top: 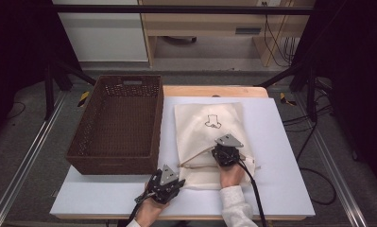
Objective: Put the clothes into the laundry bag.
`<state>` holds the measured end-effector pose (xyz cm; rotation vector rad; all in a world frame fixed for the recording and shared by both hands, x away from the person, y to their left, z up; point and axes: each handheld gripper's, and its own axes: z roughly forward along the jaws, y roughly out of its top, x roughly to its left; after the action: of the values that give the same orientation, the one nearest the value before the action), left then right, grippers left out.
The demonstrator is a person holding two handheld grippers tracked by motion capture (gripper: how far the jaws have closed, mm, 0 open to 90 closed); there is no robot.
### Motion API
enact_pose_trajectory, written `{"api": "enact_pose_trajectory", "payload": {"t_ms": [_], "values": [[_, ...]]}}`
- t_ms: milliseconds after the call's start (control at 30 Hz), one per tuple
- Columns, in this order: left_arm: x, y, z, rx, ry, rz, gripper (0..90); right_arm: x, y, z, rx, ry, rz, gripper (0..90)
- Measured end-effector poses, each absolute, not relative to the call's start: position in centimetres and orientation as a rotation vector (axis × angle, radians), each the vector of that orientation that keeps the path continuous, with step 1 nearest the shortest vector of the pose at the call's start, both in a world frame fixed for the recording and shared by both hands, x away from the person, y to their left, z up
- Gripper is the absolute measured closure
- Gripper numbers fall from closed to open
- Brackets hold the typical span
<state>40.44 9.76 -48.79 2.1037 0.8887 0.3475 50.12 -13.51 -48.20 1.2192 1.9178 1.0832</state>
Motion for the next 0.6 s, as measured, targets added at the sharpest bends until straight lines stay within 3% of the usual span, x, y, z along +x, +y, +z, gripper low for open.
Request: {"api": "enact_pose_trajectory", "payload": {"t_ms": [133,367,600], "values": [[40.4,9.8,-48.8,2.103,0.889,0.347,83.9,50.8,-13.8,-48.4,1.245,1.891,1.098,80.3],[40.5,9.8,-48.8,2.101,0.89,0.343,83.9,47.6,-14.4,-46.5,1.229,1.986,1.127,53.5],[40.5,9.8,-48.8,2.102,0.89,0.34,83.6,42.6,-17.3,-44.0,1.125,1.998,1.16,51.4]]}}
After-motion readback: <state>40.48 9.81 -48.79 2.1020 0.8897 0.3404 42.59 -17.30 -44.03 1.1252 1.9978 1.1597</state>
